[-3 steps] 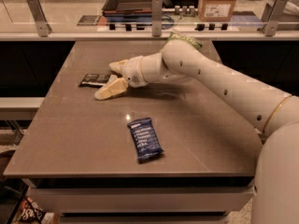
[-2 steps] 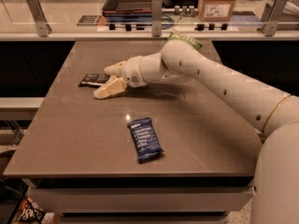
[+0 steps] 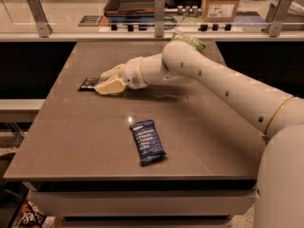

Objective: Pick rxbar chocolate

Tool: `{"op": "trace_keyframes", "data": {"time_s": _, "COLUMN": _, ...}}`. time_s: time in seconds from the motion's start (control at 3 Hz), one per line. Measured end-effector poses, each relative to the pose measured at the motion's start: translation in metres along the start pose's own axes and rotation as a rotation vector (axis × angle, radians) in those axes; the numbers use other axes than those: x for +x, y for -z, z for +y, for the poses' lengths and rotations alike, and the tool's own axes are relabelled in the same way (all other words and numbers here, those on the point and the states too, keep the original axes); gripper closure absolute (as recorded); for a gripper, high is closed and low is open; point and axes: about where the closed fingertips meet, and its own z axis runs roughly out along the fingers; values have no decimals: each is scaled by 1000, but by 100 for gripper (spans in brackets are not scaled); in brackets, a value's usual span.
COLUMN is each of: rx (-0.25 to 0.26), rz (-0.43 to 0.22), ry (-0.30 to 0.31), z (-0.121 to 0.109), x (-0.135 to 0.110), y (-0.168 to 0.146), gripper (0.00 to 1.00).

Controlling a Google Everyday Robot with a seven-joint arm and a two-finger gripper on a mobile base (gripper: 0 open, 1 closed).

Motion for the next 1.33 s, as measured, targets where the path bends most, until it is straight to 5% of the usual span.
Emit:
{"op": "trace_keyframes", "data": {"time_s": 0.33, "rx": -5, "rz": 0, "ry": 0, "z": 1, "x": -2, "y": -2, "gripper": 100}}
{"op": "trace_keyframes", "data": {"time_s": 1.33, "rx": -4, "rz": -34, "ry": 35, "z": -2, "x": -15, "y": 13, "gripper": 100}}
